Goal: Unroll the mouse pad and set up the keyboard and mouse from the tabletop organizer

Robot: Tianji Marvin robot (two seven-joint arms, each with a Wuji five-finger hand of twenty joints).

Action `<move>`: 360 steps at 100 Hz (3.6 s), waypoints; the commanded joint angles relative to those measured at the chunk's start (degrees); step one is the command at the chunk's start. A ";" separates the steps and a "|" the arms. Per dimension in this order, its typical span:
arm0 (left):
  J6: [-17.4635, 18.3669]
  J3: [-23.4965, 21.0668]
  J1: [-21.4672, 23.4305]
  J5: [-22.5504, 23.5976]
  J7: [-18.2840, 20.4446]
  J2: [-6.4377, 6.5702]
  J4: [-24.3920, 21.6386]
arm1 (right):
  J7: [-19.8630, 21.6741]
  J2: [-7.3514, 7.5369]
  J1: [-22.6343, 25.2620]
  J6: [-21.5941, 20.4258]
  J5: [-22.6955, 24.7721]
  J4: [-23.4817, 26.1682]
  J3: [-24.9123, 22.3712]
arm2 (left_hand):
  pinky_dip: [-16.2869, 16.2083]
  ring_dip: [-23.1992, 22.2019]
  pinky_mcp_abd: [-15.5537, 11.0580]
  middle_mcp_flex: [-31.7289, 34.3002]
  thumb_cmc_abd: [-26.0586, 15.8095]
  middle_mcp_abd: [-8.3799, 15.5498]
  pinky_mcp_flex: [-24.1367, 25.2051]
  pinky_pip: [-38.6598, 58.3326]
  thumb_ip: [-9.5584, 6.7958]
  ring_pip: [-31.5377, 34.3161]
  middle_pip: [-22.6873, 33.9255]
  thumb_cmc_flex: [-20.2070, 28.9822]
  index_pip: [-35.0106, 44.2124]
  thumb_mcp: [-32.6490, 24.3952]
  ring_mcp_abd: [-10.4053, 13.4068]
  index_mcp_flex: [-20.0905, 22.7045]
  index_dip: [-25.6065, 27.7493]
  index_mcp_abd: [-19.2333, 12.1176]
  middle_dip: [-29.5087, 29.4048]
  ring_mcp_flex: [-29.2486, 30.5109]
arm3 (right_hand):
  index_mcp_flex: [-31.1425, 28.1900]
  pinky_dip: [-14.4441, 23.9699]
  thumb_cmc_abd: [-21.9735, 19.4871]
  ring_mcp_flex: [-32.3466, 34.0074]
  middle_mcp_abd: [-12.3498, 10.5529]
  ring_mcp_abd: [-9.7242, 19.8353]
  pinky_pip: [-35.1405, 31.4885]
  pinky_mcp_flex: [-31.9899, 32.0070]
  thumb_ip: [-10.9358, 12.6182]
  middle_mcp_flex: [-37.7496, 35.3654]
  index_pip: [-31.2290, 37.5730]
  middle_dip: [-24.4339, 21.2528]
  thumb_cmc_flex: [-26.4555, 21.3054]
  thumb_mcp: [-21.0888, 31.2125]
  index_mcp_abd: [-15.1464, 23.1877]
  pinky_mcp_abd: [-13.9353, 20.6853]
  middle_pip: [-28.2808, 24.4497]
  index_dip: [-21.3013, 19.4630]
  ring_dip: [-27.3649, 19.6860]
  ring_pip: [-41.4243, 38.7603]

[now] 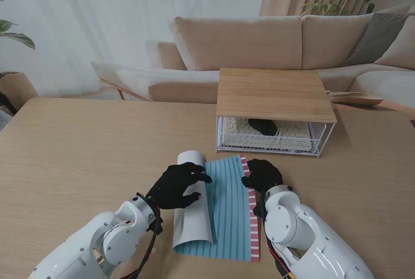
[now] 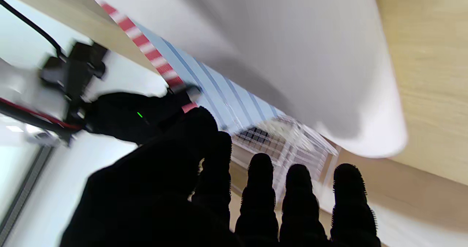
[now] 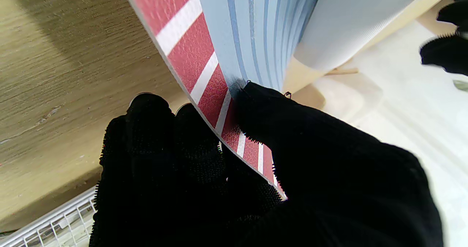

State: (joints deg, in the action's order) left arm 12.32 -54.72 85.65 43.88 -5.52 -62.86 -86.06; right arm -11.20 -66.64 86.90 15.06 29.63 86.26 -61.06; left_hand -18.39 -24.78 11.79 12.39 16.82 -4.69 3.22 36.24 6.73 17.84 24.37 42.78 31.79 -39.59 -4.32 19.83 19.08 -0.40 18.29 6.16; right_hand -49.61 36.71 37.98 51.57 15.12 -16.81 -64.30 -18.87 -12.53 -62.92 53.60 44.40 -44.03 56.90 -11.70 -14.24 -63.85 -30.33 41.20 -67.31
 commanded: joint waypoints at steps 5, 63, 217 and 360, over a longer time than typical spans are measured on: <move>1.18 1.65 -3.12 -0.25 4.68 0.98 0.70 | 0.80 -0.37 0.30 0.33 0.06 0.20 0.06 | 1.43 3.04 -0.52 0.07 -3.29 3.13 0.34 -2.69 -1.52 3.03 2.81 -1.44 -0.92 1.81 2.19 3.24 0.45 -1.23 1.67 0.87 | -0.06 -0.55 -1.05 0.69 5.78 1.56 -3.08 0.30 1.13 -0.37 2.98 0.64 -3.64 3.37 0.25 -0.06 -2.10 -1.55 0.71 -1.27; 7.93 0.05 -4.83 5.16 19.01 4.97 2.31 | 2.18 0.12 -0.05 1.53 1.82 0.52 0.43 | 3.03 4.66 0.35 2.38 -4.46 3.57 0.19 -6.33 -1.88 7.11 2.53 0.19 -0.35 3.64 3.06 5.26 1.08 -3.29 1.66 1.07 | -0.07 -0.71 -1.04 0.81 5.87 1.52 -3.20 0.17 1.09 -0.46 3.03 0.78 -3.56 3.59 0.25 0.03 -2.10 -1.57 0.70 -1.32; 3.46 -30.77 15.12 -4.98 15.68 2.29 -15.45 | 4.21 0.40 -1.64 3.00 1.98 0.89 1.58 | -1.63 3.20 7.62 1.27 -1.98 -0.13 1.65 3.70 -3.08 5.83 -0.70 -9.30 -5.98 3.21 -3.64 -0.97 -1.77 -2.71 0.19 1.14 | 0.44 -0.98 -2.05 0.01 5.92 1.68 -3.09 0.85 1.01 0.33 2.77 1.07 -3.69 2.79 0.51 0.41 -2.32 -1.99 0.99 -1.54; -8.89 -21.79 14.24 -20.24 0.95 -2.33 -11.83 | 6.58 6.40 17.14 -20.84 36.63 6.81 -33.96 | 1.08 2.57 7.11 0.25 -2.77 -0.75 1.77 -5.30 -3.01 -0.81 -3.16 -8.09 -9.69 11.83 -3.91 1.58 -3.84 -1.72 -1.46 -0.83 | 1.18 -2.17 -3.82 -0.92 3.54 3.80 -1.18 1.45 1.08 1.29 2.46 1.33 -2.59 1.05 3.62 1.80 -2.13 -2.55 0.99 -0.93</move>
State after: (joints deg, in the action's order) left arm 4.31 -76.65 100.15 24.01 -5.35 -65.05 -98.32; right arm -4.74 -60.52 103.19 -5.83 66.38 93.47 -94.33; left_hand -17.20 -21.74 18.40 14.29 15.40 -5.25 4.53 33.21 5.45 18.48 21.76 35.20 23.04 -29.19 -9.11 21.18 15.73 -1.86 17.65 7.07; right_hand -48.33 35.32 36.02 50.96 15.12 -16.69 -64.86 -18.62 -12.53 -62.34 53.62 45.03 -44.06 55.72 -11.12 -13.68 -63.85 -31.53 41.53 -67.31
